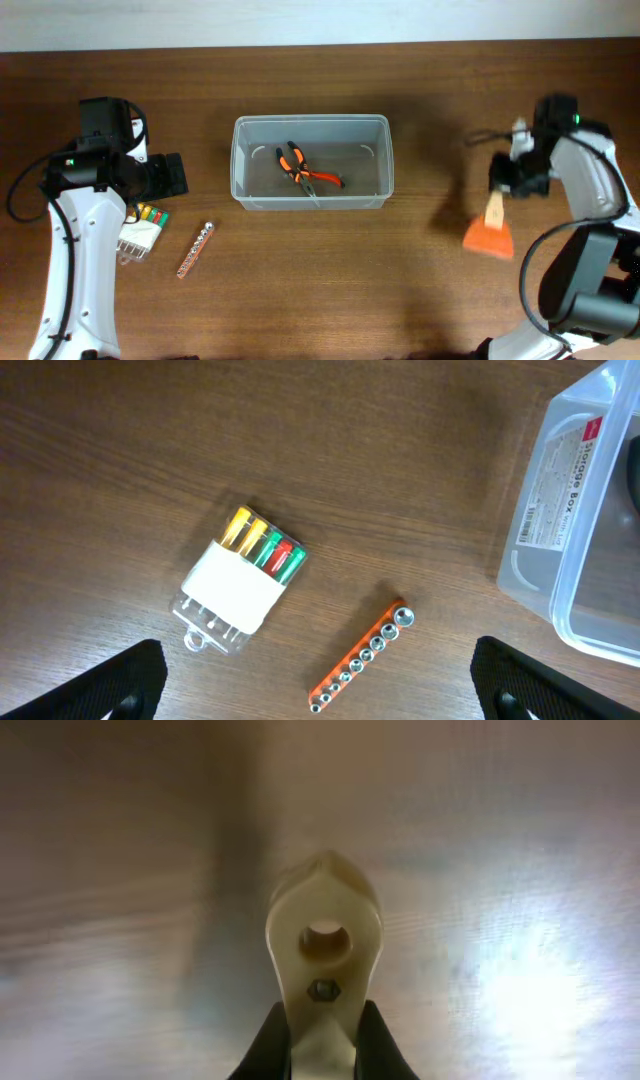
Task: Pack container
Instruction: 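Carry the scraper into the clear box and release it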
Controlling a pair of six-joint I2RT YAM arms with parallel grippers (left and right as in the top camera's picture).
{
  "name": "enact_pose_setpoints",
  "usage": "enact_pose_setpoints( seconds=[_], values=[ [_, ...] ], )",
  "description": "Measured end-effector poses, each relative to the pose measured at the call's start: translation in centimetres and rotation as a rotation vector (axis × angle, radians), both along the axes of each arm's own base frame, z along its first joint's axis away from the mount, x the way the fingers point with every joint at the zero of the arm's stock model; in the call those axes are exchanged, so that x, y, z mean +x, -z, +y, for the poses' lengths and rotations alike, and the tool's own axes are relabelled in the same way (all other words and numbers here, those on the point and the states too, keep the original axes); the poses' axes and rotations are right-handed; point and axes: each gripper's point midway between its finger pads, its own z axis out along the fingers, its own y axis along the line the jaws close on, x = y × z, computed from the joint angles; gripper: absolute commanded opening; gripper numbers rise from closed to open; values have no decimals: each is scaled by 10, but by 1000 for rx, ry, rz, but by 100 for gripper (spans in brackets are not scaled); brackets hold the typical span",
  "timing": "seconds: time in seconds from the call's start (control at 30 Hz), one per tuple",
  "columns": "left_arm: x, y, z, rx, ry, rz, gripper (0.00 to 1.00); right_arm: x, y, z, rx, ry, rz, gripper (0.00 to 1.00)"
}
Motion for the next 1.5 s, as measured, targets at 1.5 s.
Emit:
enact_pose_setpoints(
  seconds=[1.5],
  values=[
    [0, 0, 0, 0, 0, 0, 99, 58, -24, 355, 39, -1595, -412, 22]
  ],
)
